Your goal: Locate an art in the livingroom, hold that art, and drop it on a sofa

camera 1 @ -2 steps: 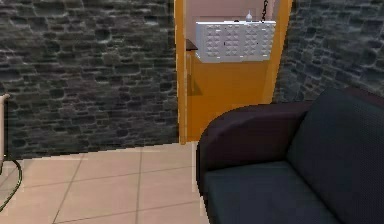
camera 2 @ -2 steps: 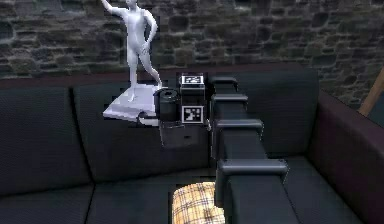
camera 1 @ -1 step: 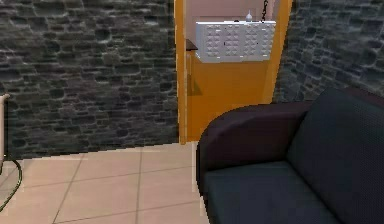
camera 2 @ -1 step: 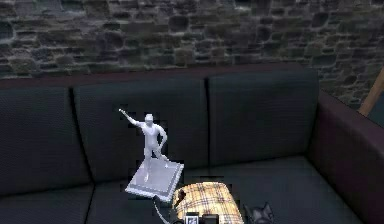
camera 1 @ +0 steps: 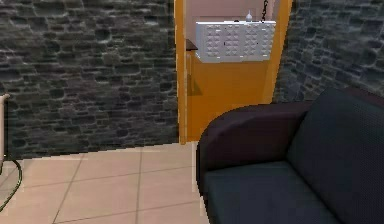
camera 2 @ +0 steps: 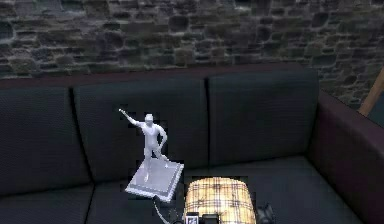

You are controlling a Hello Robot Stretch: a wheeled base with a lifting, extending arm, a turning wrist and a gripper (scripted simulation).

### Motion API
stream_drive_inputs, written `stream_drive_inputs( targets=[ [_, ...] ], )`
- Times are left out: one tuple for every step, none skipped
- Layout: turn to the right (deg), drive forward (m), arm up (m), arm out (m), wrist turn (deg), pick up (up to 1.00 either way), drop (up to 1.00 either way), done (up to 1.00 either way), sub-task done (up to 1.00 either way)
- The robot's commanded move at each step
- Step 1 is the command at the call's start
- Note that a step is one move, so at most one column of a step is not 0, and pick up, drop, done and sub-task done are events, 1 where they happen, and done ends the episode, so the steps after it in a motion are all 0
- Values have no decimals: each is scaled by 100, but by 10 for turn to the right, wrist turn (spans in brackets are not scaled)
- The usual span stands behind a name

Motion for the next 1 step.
stream_drive_inputs(
  targets=[
    [0,0,0,0,0,0,100,0,0]
  ],
)
